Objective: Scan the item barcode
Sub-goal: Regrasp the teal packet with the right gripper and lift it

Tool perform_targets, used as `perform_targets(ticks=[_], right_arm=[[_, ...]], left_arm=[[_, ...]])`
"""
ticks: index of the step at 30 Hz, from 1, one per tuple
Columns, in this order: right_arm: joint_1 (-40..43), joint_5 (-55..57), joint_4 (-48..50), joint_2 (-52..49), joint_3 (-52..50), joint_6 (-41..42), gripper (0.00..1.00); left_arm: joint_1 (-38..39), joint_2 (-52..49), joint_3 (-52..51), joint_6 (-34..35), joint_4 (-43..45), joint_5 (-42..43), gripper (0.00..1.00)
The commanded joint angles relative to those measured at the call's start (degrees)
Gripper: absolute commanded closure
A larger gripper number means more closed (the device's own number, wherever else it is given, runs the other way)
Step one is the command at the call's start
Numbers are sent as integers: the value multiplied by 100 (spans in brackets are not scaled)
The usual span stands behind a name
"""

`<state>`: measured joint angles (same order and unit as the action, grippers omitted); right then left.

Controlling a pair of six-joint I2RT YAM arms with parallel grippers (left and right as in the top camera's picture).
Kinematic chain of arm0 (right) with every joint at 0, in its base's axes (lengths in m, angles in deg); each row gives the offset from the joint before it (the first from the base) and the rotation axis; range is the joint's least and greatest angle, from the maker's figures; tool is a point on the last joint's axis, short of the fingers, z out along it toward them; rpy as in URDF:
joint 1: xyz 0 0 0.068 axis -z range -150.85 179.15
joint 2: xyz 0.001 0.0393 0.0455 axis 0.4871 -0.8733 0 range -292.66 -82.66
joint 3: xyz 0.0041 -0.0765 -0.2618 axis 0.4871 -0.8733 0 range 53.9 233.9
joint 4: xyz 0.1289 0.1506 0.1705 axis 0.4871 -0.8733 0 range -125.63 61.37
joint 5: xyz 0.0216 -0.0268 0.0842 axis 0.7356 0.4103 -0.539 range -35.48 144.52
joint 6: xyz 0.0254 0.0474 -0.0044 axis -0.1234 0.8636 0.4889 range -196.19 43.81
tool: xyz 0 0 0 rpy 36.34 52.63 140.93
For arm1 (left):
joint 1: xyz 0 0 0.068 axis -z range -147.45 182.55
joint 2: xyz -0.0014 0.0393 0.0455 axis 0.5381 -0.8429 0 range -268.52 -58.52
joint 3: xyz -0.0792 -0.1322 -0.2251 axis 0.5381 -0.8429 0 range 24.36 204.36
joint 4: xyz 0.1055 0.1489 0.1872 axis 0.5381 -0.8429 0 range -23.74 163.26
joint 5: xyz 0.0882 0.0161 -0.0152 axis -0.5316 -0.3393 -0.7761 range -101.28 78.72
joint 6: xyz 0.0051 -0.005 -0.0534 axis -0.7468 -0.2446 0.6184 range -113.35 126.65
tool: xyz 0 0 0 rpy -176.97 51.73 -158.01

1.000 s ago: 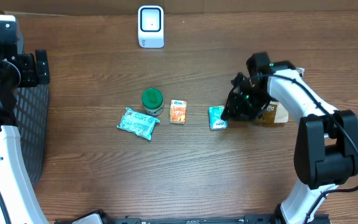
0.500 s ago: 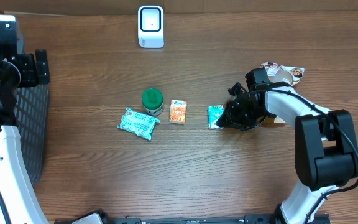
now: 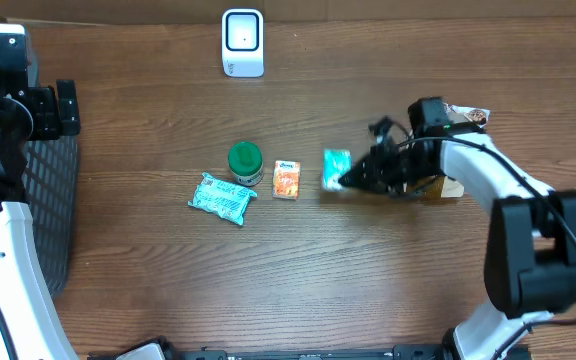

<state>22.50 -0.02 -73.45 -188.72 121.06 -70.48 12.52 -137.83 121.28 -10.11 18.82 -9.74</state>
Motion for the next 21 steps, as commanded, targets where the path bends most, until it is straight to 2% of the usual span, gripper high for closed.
perform_targets(ticks=[1, 4, 12, 21], right_arm=[[37, -2520, 439, 393, 243, -146, 96], [37, -3536, 883, 393, 243, -17, 96], [35, -3539, 1759, 466, 295, 1904, 96], [35, -3536, 2033, 1427, 713, 2706, 96]], left_arm=[[-20, -9, 120, -107, 22, 44, 1], [-20, -9, 120, -107, 22, 42, 1], [-20, -9, 120, -107, 22, 44, 0], [-20, -9, 120, -107, 22, 44, 0]])
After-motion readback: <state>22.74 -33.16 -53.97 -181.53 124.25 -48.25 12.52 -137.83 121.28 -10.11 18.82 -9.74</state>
